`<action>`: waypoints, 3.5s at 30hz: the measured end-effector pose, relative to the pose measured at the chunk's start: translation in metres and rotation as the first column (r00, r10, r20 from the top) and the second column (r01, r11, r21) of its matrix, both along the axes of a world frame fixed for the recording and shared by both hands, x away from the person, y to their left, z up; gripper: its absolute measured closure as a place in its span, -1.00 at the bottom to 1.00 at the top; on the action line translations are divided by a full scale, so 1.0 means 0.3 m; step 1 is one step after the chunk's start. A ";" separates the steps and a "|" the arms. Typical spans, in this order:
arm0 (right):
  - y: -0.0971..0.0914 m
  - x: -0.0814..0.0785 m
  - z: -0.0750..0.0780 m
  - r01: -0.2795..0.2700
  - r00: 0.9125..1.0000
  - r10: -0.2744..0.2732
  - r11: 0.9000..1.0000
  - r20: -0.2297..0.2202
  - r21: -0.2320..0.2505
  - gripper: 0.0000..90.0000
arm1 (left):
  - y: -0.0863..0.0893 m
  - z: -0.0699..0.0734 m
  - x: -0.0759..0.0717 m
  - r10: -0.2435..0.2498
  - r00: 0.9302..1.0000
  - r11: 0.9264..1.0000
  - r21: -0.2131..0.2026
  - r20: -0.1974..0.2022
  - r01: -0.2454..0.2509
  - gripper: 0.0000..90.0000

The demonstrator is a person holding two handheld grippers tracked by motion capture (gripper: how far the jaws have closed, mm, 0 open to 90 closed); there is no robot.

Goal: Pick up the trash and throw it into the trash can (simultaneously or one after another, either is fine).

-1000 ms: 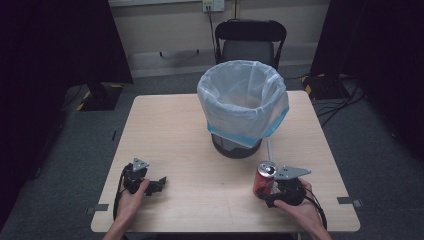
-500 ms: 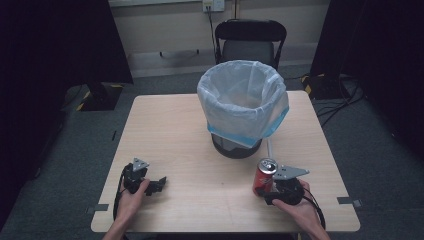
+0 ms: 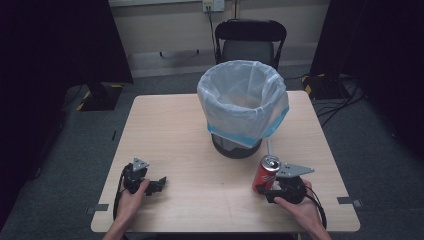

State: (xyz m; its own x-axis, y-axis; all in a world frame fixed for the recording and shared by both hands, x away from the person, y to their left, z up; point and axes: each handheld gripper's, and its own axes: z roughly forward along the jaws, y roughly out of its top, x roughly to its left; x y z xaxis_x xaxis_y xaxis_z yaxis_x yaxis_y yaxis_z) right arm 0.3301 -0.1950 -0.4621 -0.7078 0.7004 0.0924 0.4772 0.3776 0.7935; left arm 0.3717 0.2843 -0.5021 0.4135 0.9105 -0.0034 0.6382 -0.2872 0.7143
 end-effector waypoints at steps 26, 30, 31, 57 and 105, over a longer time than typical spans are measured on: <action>-0.033 -0.012 0.110 0.017 1.000 -0.017 0.996 0.006 0.084 -0.24 | 0.000 0.000 0.000 0.000 1.000 1.000 0.000 0.001 0.000 -1.00; -0.037 -0.014 0.124 0.017 1.000 -0.018 0.996 0.011 0.084 -0.24 | 0.000 0.000 0.000 0.001 1.000 1.000 -0.001 0.000 -0.001 -1.00; -0.041 -0.013 0.128 0.020 1.000 -0.021 0.996 0.013 0.090 -0.24 | 0.000 0.000 0.000 0.001 1.000 1.000 -0.001 0.000 -0.001 -1.00; -0.101 0.004 0.316 0.029 0.997 -0.037 0.993 0.069 0.119 -0.24 | 0.000 0.000 0.000 0.001 1.000 1.000 -0.001 0.000 -0.001 -1.00; 0.057 0.018 0.699 -0.151 0.959 0.081 0.957 0.271 0.249 -0.23 | 0.000 0.000 0.000 0.000 1.000 1.000 0.000 0.000 0.000 -1.00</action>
State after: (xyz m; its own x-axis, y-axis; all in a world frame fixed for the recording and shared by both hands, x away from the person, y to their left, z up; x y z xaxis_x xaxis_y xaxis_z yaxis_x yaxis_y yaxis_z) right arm 0.3355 -0.1777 -0.2525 -0.8068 0.5869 0.0684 0.2111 0.1782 0.9611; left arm 0.3716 0.2843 -0.5021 0.4132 0.9106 -0.0035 0.6381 -0.2867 0.7146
